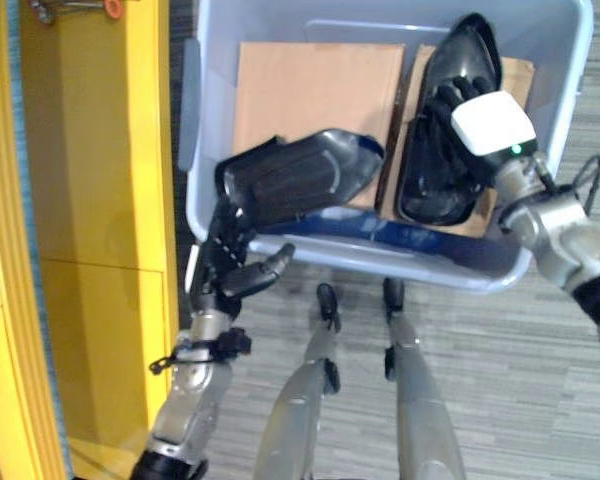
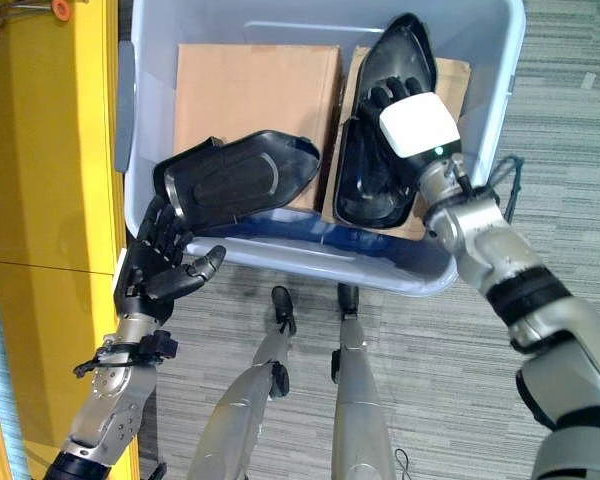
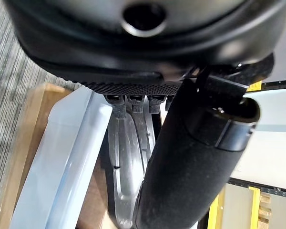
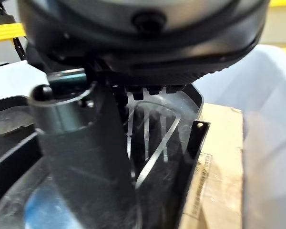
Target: Move parts from the plastic box to the shelf.
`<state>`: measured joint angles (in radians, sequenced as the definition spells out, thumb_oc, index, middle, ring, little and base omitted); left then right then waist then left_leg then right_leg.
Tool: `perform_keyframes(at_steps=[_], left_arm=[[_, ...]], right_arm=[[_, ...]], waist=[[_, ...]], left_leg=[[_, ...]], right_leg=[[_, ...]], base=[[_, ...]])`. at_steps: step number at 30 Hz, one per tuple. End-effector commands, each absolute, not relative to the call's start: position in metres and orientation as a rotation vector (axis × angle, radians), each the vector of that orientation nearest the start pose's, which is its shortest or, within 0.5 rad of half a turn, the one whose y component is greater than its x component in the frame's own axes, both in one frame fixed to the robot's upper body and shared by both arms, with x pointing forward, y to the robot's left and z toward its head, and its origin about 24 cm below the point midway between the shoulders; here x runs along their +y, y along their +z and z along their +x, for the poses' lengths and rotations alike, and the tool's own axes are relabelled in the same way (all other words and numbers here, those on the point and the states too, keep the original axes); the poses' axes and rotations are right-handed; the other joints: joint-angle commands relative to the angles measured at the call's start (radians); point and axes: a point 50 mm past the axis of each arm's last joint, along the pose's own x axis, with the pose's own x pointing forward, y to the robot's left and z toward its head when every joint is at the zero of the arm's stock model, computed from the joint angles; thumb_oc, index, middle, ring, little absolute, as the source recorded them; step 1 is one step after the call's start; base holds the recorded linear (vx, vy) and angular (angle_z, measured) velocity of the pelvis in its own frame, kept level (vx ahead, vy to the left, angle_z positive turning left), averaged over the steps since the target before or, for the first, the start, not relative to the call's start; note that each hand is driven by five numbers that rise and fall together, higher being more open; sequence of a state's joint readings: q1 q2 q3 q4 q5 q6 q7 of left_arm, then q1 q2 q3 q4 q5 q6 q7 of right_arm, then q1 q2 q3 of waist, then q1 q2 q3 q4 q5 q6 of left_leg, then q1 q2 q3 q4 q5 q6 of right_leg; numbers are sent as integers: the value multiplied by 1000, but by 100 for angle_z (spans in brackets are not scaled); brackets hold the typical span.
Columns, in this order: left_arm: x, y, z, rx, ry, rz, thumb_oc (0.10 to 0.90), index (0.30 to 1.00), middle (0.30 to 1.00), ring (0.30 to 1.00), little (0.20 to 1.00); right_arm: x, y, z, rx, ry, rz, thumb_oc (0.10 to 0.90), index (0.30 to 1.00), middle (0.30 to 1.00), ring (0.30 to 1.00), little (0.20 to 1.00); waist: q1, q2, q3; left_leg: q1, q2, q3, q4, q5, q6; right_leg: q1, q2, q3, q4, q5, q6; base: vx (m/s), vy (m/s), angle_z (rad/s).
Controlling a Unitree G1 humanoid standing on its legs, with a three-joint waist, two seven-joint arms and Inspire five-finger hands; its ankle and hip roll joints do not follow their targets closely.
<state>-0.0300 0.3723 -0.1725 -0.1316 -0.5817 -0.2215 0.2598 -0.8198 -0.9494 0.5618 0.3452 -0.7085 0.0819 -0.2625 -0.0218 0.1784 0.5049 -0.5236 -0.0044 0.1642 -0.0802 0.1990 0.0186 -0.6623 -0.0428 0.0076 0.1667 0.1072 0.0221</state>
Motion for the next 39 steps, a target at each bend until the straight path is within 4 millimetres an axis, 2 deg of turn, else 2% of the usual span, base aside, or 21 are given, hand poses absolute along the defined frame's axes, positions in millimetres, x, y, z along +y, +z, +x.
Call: perform_keyframes(at_steps=[1,5,10,15,20,29,39], left_arm=[[189,126,246,-419,88,-273,900,1000,1000,1000,1000],[189,122,246,-402,113,-262,900,1000,1000,1000,1000],[192,115,244,-371,146,-221,900,1000,1000,1000,1000],[195,110,239,-352,164,-189,900,1000,1000,1000,1000],[196,111,235,-356,166,-171,900,1000,1000,1000,1000],[199,114,231,-371,179,-164,900,1000,1000,1000,1000],[203,115,226,-375,197,-152,900,1000,1000,1000,1000]], right_arm=[[-243,268,339,-644,-440,-1812,900,1000,1000,1000,1000],[-241,235,319,-647,-433,-1587,900,1000,1000,1000,1000],[-239,211,295,-648,-447,-1384,900,1000,1000,1000,1000],[-226,200,274,-711,-432,-1206,900,1000,1000,1000,1000],[-214,194,268,-747,-404,-1106,900,1000,1000,1000,1000],[-204,197,258,-828,-387,-1071,900,1000,1000,1000,1000],[-198,183,248,-802,-326,-1033,900,1000,1000,1000,1000]], waist=[[-31,-18,15],[-45,-23,15],[-59,-30,15],[-76,-39,15],[-78,-42,15],[-79,-45,15],[-83,-52,15]], left_leg=[[136,31,22,-6,-105,-66],[137,30,26,-5,-109,-61],[145,32,32,-5,-116,-58],[148,32,36,-4,-117,-55],[151,33,38,-5,-118,-55],[163,33,36,-6,-119,-56],[171,35,35,-7,-120,-58]], right_leg=[[37,-53,52,9,-79,101],[36,-51,57,10,-79,100],[41,-50,62,12,-88,102],[41,-44,67,11,-88,102],[46,-41,67,9,-87,101],[58,-42,65,2,-82,104],[65,-39,64,0,-81,104]], base=[[0,0,0],[-5,-3,-3],[-1,2,-1],[0,0,0],[-7,-5,-3],[0,0,0],[0,0,0]])
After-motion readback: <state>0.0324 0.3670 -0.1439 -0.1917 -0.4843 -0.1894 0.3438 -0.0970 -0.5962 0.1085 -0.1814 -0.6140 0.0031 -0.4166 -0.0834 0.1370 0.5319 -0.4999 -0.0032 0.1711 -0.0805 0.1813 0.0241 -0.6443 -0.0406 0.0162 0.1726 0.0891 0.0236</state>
